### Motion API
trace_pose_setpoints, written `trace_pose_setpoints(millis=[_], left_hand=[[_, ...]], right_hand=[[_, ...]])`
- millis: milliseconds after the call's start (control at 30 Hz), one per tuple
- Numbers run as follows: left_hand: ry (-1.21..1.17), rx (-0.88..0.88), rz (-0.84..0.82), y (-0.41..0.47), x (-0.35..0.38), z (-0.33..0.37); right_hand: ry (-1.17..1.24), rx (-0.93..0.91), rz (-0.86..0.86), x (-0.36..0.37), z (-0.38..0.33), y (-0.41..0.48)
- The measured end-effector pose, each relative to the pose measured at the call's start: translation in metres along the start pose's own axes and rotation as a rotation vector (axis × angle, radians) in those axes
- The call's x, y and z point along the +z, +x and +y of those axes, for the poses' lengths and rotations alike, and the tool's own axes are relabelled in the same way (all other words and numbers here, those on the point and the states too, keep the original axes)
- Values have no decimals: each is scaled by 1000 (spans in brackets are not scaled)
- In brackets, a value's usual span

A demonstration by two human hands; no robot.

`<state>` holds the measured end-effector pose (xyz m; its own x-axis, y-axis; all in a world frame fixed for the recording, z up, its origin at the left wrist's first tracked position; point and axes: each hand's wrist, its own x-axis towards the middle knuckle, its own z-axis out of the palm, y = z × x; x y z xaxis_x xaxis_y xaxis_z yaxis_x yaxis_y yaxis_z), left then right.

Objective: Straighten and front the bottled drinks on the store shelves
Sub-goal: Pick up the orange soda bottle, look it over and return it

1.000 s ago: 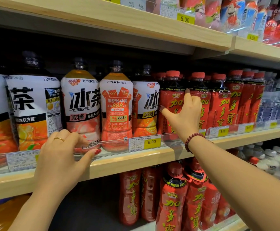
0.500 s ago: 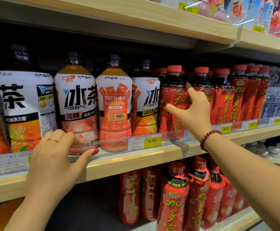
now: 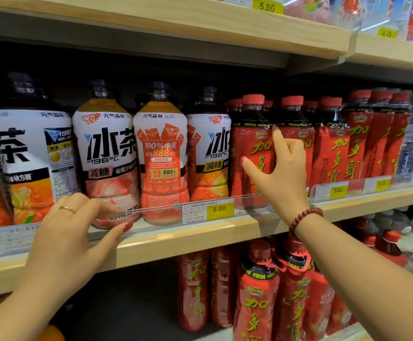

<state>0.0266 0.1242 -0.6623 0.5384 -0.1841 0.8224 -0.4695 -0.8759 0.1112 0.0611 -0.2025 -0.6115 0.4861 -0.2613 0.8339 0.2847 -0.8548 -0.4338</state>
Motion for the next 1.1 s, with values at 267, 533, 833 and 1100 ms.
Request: trace_pose_setpoints(millis=[267, 533, 833, 1100], left_hand=[[131, 58, -212, -32, -47, 2], [138, -102, -332, -134, -88, -21], [193, -399, -496, -213, -98, -88], [-36, -503, -531, -213, -64, -134]], right_hand=[[143, -336, -58, -1, -40, -93], [375, -491, -395, 44, -103, -216], [218, -327, -836, 110, -118, -277], [200, -130, -972, 153, -154, -296]])
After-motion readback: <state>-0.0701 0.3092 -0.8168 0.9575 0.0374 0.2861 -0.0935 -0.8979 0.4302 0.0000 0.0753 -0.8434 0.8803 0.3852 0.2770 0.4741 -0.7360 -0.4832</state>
